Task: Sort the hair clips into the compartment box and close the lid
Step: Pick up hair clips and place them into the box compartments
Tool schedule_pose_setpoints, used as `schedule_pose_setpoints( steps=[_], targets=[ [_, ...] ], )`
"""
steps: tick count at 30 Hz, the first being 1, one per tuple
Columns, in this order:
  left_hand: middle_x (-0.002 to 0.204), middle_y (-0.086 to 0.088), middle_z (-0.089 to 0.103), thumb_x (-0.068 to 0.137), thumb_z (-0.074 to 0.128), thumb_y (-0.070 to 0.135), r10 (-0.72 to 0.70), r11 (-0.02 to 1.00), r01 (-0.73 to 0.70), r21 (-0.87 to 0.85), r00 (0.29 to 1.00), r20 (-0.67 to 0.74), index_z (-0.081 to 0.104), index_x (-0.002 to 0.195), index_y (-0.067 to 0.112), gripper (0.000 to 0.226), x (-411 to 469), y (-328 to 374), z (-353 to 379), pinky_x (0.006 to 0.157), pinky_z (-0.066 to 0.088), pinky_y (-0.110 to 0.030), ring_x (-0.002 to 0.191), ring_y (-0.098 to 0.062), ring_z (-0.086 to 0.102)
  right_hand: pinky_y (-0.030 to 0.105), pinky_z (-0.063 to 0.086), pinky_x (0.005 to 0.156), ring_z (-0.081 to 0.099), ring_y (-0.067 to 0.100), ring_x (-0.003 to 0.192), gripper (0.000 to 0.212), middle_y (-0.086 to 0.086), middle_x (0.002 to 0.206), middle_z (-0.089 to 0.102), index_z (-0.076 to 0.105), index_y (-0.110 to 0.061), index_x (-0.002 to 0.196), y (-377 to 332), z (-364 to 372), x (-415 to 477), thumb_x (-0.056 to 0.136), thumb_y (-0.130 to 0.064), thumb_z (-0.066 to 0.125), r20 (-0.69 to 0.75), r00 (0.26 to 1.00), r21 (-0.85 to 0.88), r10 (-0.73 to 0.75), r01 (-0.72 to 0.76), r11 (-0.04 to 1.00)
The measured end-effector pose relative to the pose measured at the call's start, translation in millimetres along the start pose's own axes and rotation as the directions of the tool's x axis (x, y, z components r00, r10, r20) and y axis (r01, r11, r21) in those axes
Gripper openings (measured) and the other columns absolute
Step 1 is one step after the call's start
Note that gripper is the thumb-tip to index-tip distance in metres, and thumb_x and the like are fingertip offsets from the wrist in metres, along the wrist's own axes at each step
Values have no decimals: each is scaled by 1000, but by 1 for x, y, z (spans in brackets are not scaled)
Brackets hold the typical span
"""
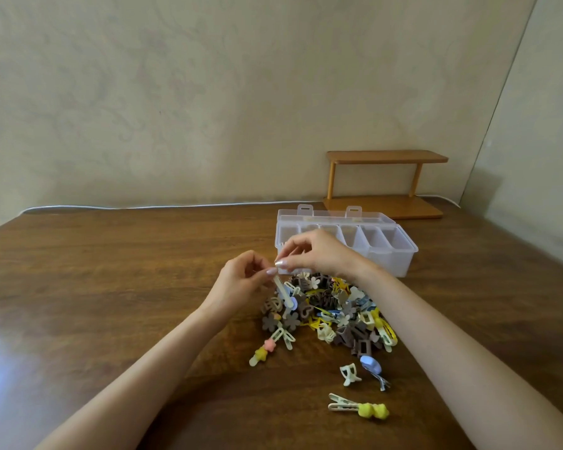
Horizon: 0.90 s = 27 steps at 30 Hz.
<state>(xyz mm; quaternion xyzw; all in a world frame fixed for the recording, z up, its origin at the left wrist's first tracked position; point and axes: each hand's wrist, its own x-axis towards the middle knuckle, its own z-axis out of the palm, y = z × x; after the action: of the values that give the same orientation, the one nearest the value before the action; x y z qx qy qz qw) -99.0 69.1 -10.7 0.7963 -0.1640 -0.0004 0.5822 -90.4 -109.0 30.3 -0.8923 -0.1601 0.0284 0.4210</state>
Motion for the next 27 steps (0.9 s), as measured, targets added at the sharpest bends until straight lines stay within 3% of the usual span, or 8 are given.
schedule_pose_setpoints(
  steps=[4, 7, 11, 16, 21, 27],
  targets=[
    [79, -6, 68, 84, 64, 16, 5, 998, -9, -65, 998, -62, 58, 91, 5, 14, 1, -1, 0, 62, 53, -18, 68, -9, 66, 21, 51, 69, 62, 13, 84, 33, 8, 99, 66, 58, -19, 113, 2, 7, -7, 82, -22, 71, 135, 991, 48, 14, -20, 999],
    [81, -9, 69, 82, 66, 16, 1, 995, -8, -97, 998, -71, 59, 93, 3, 18, 0, 0, 0, 64, 54, -20, 71, -13, 67, 20, 49, 72, 60, 10, 81, 43, 9, 96, 65, 53, -24, 116, 6, 15, -9, 79, -17, 74, 130, 991, 38, 9, -14, 999],
    [87, -6, 68, 85, 62, 18, 13, 998, -18, -62, 997, -77, 60, 95, 9, 14, 0, 1, 1, 67, 55, -21, 79, -14, 68, 23, 50, 71, 59, 10, 75, 37, 2, 84, 64, 57, -23, 109, 11, 19, -10, 79, -10, 73, 6, 1000, 71, -16, 16, 997],
    [88, 2, 64, 85, 63, 23, 47, 954, -25, 299, 997, -66, 61, 92, 17, 9, 5, -13, -7, 77, 53, -32, 85, -16, 61, 18, 48, 65, 57, 7, 67, 34, 1, 84, 58, 62, -26, 106, 15, 4, -11, 79, -7, 72, -160, 986, 125, -37, 57, 990],
    [91, 3, 62, 78, 65, 44, -9, 857, -68, 511, 989, 148, 62, 90, 20, 27, 4, -17, -7, 71, 48, -25, 82, -11, 56, 17, 45, 50, 60, 6, 54, 17, 3, 76, 69, 66, -16, 98, 21, -7, -9, 82, -12, 70, -336, 942, 203, -22, 96, 975],
    [92, 2, 55, 79, 63, 47, -3, 826, -115, 553, 978, 207, 61, 82, 21, 27, 5, -16, -8, 62, 38, -14, 75, -4, 48, 15, 44, 53, 55, 5, 58, 10, -2, 74, 64, 69, -10, 92, 14, -20, 17, 82, -10, 70, -548, 836, 218, 6, 136, 966]
  ],
)
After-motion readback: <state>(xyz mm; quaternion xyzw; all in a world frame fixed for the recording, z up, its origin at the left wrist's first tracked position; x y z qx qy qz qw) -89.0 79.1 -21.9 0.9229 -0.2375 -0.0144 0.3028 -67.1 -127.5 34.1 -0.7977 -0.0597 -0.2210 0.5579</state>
